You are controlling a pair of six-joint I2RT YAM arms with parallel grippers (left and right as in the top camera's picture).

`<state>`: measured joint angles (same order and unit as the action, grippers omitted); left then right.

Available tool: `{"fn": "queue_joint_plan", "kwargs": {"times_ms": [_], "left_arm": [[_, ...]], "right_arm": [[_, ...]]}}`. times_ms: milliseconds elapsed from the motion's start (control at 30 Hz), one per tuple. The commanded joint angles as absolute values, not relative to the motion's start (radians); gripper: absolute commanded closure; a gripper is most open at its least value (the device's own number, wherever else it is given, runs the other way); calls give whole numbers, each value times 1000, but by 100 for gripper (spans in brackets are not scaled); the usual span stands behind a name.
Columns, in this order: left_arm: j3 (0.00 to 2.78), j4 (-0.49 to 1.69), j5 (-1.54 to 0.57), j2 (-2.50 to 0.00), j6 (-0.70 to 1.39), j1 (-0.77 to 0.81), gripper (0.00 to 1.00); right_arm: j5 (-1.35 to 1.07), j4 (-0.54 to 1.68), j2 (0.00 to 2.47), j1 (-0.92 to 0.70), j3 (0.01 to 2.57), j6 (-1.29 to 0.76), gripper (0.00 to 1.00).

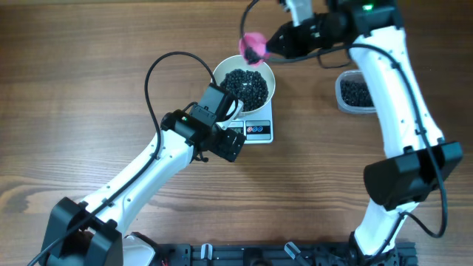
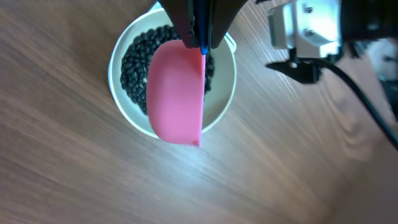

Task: Scoop item into bowl and weigh 150g on scale

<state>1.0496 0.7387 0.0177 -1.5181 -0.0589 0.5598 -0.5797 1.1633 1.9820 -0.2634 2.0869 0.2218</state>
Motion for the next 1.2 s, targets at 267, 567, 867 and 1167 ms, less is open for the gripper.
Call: {"fn": "queue_joint_plan", "kwargs": {"times_ms": [267, 567, 867, 1167], "left_arm": [[1045, 736, 12, -1502, -70, 553, 0], [1045, 736, 12, -1502, -70, 553, 0], [1045, 736, 12, -1502, -70, 553, 0], [1045, 736, 12, -1502, -70, 553, 0]], "right_arm": [[-494, 1072, 2085, -296, 1967, 766, 96], [-520, 973, 2187, -300, 1954, 842, 96], [-524, 1129, 2219, -300, 1954, 897, 96], [-843, 1208, 2219, -273, 1954, 748, 96]]}}
